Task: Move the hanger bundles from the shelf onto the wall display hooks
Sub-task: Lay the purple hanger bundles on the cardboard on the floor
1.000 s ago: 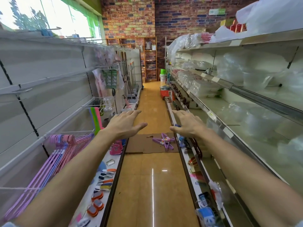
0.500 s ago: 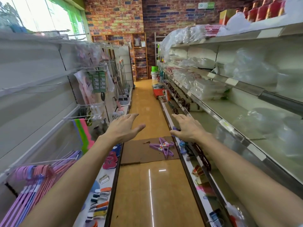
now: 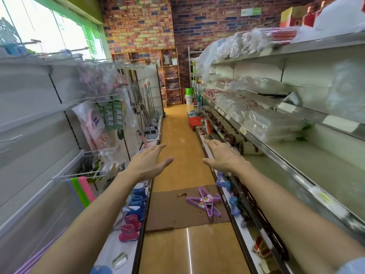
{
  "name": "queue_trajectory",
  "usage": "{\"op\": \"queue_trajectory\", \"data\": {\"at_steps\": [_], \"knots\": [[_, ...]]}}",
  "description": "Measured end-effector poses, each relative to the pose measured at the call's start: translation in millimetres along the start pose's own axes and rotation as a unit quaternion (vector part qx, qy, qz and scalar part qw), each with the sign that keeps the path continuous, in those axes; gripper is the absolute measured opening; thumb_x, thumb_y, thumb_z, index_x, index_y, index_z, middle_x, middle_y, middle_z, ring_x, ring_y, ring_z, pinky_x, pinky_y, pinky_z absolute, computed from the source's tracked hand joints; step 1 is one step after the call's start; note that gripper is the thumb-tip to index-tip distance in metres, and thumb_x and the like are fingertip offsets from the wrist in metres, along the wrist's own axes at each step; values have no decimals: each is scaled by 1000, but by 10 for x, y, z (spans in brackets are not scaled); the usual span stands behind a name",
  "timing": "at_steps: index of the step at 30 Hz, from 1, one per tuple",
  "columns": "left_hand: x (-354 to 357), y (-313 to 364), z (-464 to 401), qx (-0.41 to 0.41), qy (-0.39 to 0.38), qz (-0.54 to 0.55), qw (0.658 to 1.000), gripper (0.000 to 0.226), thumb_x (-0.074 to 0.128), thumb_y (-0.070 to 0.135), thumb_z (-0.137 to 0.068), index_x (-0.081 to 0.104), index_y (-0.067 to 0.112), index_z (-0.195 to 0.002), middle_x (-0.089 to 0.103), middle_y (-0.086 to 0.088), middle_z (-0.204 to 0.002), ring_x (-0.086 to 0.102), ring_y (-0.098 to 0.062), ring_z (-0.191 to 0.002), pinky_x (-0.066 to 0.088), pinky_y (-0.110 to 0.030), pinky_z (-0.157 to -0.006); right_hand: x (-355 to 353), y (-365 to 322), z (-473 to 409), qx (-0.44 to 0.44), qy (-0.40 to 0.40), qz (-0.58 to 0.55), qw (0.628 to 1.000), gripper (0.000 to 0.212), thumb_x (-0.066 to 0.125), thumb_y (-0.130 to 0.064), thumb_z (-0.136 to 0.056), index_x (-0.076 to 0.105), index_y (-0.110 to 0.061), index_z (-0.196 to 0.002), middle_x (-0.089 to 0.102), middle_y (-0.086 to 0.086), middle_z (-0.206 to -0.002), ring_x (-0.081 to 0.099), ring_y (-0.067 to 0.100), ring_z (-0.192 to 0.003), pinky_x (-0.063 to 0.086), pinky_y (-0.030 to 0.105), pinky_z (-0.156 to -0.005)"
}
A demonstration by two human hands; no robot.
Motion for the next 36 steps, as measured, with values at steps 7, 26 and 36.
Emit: {"op": "queue_trajectory", "data": {"at_steps": [7, 26, 36], "knots": [[235, -474, -1000, -12, -5, 6, 1000, 84, 29, 82, -86, 28, 30, -153, 43, 1, -155, 47, -22, -136, 44, -46, -102, 154, 164, -1179, 2, -4, -5, 1000, 82, 56, -53, -93, 15, -26, -158, 22, -2, -163, 29, 27, -145, 33, 49, -115], [972, -1682, -4237, 51, -3, 39, 998, 90, 28, 86, -82, 23, 33, -154, 38, 2, -158, 43, -23, -139, 42, -47, -105, 570, 608, -4166, 60, 19, 52, 997, 87, 53, -67, -87, 15, -32, -157, 21, -4, -164, 27, 26, -147, 29, 54, -116], [1515, -1795, -5221, 80, -20, 64, 995, 85, 30, 80, -87, 27, 29, -154, 39, 0, -157, 44, -24, -139, 44, -45, -104, 938, 953, -5009, 92, 0, 61, 994, 86, 52, -66, -88, 11, -36, -156, 20, -4, -164, 28, 28, -146, 27, 52, -114]]}}
Point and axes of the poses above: each hand's wrist, its own z-axis away from the middle knuckle, its own x-axis out of the palm, y = z × x, the point moved 3 cm from there along -z, towards the middle knuckle
